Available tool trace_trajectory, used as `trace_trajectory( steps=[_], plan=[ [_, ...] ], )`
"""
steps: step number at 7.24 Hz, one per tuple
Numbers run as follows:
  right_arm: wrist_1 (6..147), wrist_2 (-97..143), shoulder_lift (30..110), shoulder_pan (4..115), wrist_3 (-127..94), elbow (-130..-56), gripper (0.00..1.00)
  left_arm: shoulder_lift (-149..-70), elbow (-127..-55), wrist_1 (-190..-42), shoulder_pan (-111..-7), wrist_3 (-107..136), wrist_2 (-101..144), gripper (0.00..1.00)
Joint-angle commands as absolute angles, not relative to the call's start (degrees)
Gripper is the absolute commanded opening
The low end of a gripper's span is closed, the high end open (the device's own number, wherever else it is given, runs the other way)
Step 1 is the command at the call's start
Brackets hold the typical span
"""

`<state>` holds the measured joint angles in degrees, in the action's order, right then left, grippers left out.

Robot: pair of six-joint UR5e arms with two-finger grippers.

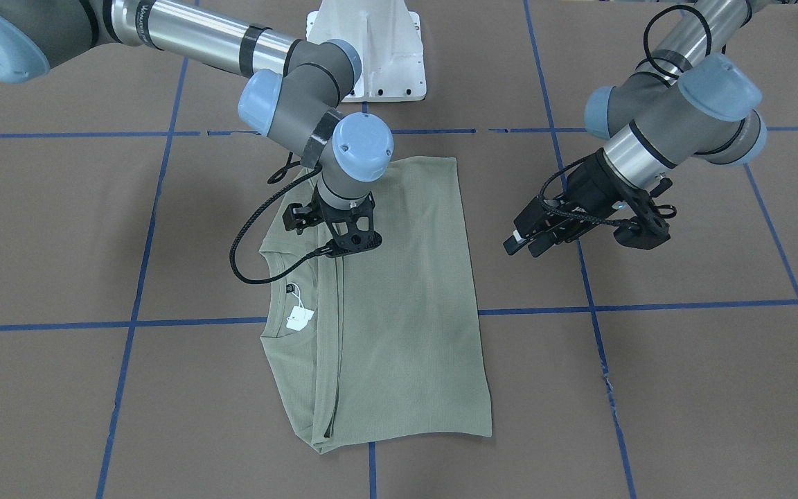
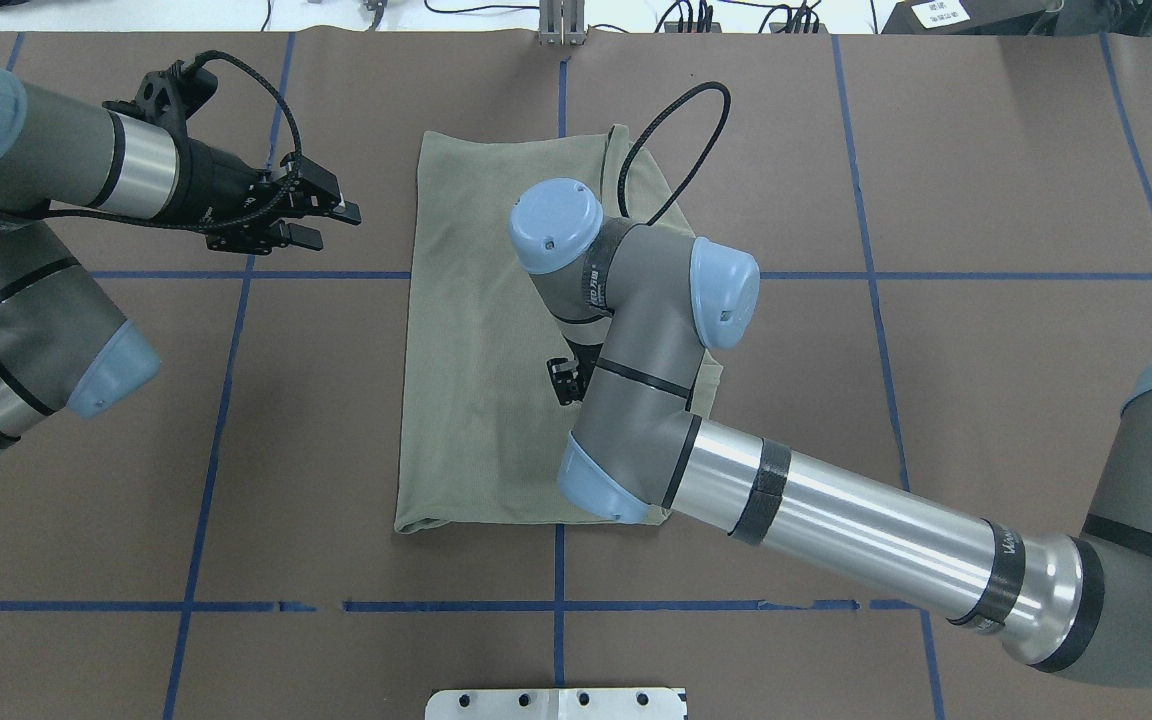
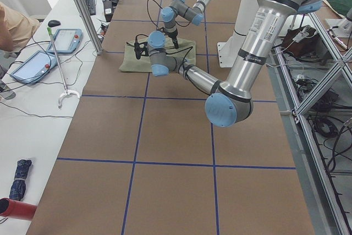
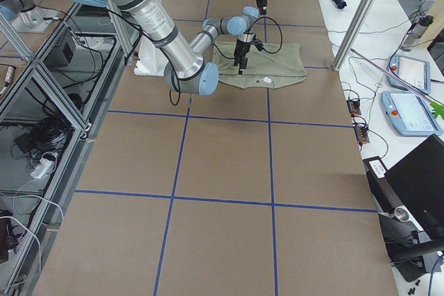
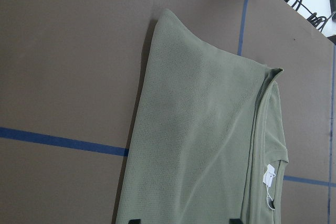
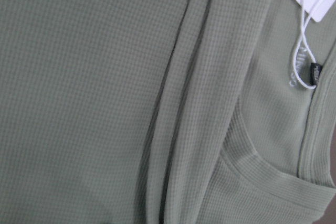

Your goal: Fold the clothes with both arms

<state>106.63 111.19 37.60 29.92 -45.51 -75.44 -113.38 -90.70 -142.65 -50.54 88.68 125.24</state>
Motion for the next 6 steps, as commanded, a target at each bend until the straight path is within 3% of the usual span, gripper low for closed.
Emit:
trace_trajectory(
  steps=[1, 3, 5, 6],
  plan=[
    [108.3, 111.4, 38.1, 31.4, -44.6, -75.1, 1.0, -113.4, -90.7, -142.6, -50.6, 88.7, 125.2, 0.64],
    [111.6, 112.0, 41.9, 35.0, -38.7, -77.8, 1.0, -113.4, -90.8, -142.6, -50.5, 88.7, 125.2, 0.64],
    [112.8, 111.4, 55.4, 36.0, -34.6, -93.4, 1.0, -113.4, -91.3, -142.6, -51.0, 88.7, 126.1, 0.64],
    [116.9, 111.4, 50.2, 36.1, -34.7, -91.9, 1.0, -113.4, -91.7, -142.6, -51.0, 88.7, 126.2, 0.64]
  ],
)
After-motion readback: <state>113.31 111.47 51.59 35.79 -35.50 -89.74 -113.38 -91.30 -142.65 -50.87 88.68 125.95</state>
